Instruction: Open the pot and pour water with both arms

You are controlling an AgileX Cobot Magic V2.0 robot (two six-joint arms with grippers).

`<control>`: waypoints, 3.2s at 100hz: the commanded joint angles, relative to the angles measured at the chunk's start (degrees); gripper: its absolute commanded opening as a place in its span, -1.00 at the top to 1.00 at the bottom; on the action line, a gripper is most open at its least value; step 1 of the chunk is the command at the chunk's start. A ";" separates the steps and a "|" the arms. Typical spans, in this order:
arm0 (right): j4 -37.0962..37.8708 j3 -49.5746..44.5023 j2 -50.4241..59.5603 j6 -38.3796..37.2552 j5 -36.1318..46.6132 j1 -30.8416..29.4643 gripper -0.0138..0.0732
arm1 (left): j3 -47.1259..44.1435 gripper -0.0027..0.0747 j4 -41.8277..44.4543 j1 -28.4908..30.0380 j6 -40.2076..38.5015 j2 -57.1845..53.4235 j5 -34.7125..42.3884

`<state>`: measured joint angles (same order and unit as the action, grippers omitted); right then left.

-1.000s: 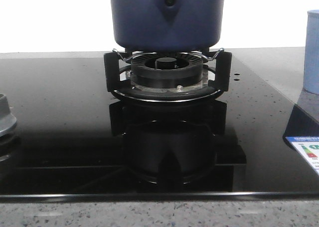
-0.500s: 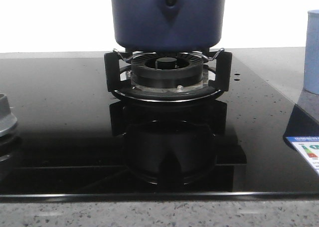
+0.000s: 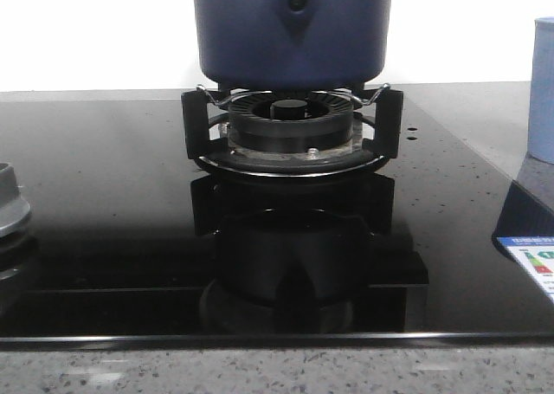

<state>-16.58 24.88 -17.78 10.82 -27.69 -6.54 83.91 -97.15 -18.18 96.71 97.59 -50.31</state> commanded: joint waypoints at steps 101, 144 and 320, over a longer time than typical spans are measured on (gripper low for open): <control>0.83 2.16 -16.08 0.64 19.91 2.23 -0.83 | -8.84 0.41 13.08 11.27 -16.93 -27.55 -5.77; 3.98 2.16 -34.73 3.02 42.31 9.60 -0.83 | -8.84 0.41 13.08 11.27 -16.93 -27.64 -5.77; 23.11 14.07 -48.32 -3.30 57.26 13.73 0.09 | -8.84 0.41 13.55 11.27 -17.60 -33.86 0.30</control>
<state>3.20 33.10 -68.36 7.30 28.30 6.04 73.33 -78.67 -7.00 80.06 65.80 -52.37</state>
